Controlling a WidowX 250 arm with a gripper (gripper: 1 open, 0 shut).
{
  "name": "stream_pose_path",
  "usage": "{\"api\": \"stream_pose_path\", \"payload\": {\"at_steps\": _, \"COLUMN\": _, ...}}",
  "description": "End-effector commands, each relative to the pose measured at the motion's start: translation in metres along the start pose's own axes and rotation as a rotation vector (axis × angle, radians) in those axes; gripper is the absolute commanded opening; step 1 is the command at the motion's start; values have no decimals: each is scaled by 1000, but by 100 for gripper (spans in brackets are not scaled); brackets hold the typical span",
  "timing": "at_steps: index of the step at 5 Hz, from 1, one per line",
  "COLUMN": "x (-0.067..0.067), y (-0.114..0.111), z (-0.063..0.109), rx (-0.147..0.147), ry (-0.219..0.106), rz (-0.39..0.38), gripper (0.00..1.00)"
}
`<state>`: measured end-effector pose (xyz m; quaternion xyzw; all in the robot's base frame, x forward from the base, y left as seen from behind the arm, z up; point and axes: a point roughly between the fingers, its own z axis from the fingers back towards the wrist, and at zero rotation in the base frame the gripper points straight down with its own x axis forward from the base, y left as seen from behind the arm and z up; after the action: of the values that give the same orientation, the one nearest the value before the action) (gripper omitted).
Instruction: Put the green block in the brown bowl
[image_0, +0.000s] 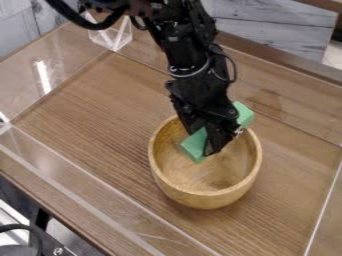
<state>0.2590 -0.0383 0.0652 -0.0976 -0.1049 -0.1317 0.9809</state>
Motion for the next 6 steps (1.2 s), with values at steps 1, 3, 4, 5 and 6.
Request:
{"api": "stream_pose_path", "payload": {"at_steps": 1, "x": 10, "y": -3, "z": 7, "rx": 1, "ry": -24, "rz": -12, "gripper": 0}}
{"api": "stream_pose_path", "payload": {"at_steps": 3, "x": 9, "y": -6, "z": 6, "rx": -12, "ry": 4, "rz": 4, "gripper": 0}}
{"api": "stream_pose_path", "payload": {"at_steps": 4, "x": 10, "y": -8, "z": 6, "rx": -19, "ry": 14, "rz": 11, "gripper": 0}}
{"api": "stream_pose_path", "payload": {"at_steps": 5, "x": 10, "y": -9, "z": 6, "rx": -24, "ry": 22, "rz": 18, "gripper": 0}}
{"api": "stream_pose_path", "payload": {"at_steps": 6, "x": 9, "y": -11, "z": 6, "rx": -30, "ry": 30, "rz": 25, "gripper": 0}}
